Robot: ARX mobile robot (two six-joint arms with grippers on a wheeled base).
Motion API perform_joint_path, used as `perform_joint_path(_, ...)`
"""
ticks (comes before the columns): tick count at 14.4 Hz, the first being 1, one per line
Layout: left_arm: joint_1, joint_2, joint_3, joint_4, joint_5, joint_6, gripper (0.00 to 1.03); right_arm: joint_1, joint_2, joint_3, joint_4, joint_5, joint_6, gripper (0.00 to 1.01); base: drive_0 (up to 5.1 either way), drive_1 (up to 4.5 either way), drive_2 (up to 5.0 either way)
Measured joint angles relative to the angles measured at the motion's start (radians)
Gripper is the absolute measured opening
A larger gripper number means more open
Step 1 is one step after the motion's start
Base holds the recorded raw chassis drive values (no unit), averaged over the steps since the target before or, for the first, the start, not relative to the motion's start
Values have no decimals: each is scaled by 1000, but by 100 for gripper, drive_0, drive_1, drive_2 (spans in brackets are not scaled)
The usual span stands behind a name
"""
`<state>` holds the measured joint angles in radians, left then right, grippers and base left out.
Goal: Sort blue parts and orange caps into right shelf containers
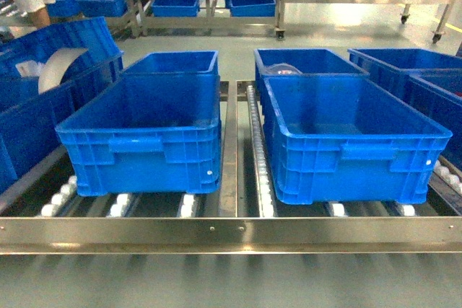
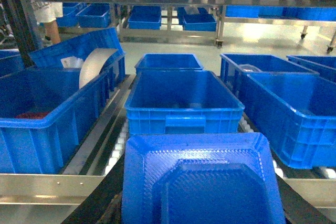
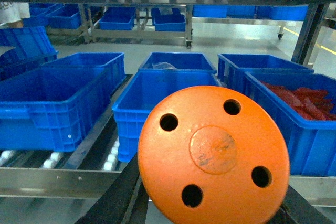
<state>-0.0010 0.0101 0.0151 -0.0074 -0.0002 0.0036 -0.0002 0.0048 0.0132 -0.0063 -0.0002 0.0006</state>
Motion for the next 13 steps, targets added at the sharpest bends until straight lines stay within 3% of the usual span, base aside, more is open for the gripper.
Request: perform_joint_path(13,0,0,0,0,0,0,43,0,0,0,0,0,0,42,0,0,0)
